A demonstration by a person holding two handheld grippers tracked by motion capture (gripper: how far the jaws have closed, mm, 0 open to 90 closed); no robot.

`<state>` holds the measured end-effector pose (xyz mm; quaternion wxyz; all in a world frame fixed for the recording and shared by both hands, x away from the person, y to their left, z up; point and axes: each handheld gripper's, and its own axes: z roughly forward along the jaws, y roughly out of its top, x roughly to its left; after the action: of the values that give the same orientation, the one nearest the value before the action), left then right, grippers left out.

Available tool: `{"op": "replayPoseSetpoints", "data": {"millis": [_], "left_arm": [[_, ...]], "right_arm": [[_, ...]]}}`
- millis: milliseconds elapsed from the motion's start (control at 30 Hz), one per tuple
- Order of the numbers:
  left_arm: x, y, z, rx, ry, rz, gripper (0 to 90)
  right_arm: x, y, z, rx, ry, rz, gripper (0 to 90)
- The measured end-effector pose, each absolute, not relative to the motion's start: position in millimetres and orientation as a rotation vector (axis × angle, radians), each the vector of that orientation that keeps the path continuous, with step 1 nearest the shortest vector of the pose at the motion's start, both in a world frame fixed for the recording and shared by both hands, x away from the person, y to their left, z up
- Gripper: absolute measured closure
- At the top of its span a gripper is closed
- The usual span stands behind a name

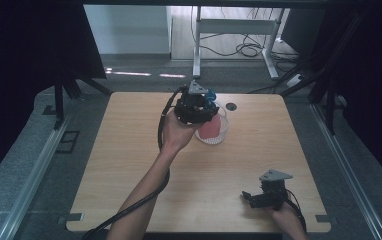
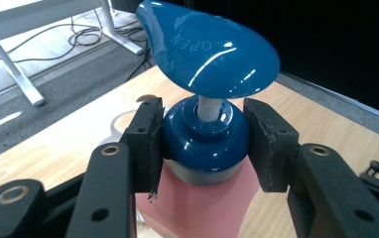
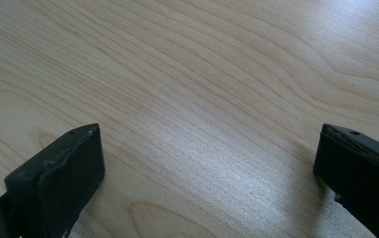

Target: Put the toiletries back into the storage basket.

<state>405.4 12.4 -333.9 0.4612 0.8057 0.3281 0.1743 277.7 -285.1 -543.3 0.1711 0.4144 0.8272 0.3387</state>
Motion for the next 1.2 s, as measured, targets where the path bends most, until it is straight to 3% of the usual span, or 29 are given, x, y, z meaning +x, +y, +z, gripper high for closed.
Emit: {"op": "replayPoseSetpoints", "data": {"millis": [533, 1200], "left_arm": [[435, -11, -334, 1.97, 0.86, 0.52, 52.7], [459, -31, -371, 1.972, 0.927, 0.554, 52.7]], "right_arm": [[278, -285, -543, 1.177, 2.352, 0.962, 0.0], [278, -285, -543, 1.171, 2.357, 0.967, 0.0]]}}
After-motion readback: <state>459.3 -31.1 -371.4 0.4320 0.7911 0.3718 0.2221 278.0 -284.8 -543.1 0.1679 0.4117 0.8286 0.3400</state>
